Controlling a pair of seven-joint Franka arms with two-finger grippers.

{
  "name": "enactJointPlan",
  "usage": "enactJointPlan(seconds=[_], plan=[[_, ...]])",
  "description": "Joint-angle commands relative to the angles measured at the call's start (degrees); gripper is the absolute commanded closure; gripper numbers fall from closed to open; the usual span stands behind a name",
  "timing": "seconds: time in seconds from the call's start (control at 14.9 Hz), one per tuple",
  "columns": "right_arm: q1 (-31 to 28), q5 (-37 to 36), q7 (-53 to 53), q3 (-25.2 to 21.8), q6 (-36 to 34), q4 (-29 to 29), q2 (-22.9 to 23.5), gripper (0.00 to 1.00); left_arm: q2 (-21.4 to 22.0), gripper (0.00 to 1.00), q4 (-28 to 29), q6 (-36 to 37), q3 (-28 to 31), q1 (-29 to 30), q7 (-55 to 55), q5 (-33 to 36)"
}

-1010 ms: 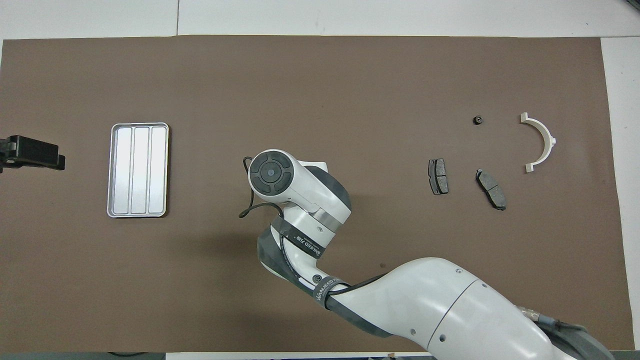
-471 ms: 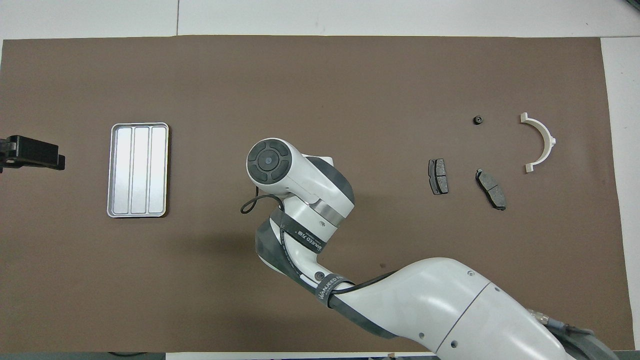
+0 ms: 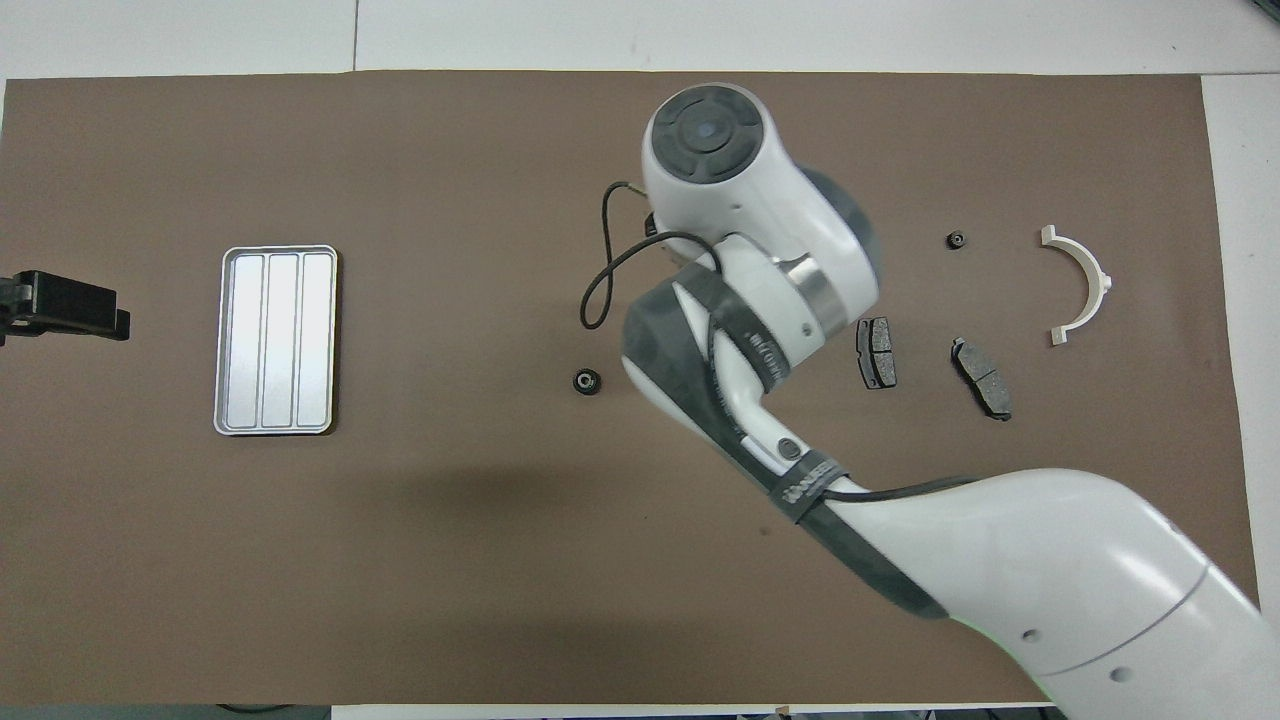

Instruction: Pick bearing gear from pile to tray

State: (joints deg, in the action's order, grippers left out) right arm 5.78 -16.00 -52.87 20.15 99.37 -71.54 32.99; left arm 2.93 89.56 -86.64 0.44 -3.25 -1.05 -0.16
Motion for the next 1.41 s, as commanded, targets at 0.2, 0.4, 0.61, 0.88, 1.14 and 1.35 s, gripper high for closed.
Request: enactJointPlan(seconds=[0.2,0.4,0.61,0.88,1.14,1.35], plan=[[-15.1,1.3,23.2,0.8,12.5,-14.3,-4.0,0.0,1.3,0.0,1.1,0.7,0.2,0.0,-0.4,-0.5],[-20.2,1.3,28.8,0.8,19.0,-19.2,-3.8,0.0,1.3,0.0,1.1,0.7,0.2,0.0,-0.4,-0.5],[-23.2,1.2,32.3,0.8,21.9,-20.2,-2.2,0.0,1.3,0.0,0.9,0.2,0.1,-0.1,-0.8,-0.5],[-24.1,1.2,33.7,0.7,26.4,-20.2,0.2,0.0,3.1,0.0,0.7,-0.5,0.1,-0.1,-0.8,-0.5],[-24.0,1.2,33.5,0.7,29.9,-20.2,2.3,0.0,4.6,0.0,4.4,-4.2,-1.4,-1.1,-1.9,-0.5],[-23.8,1.3,33.4,0.7,30.7,-20.2,2.7,0.02,10.1,0.0,18.7,-15.7,-3.9,-6.2,-11.9,-0.2]])
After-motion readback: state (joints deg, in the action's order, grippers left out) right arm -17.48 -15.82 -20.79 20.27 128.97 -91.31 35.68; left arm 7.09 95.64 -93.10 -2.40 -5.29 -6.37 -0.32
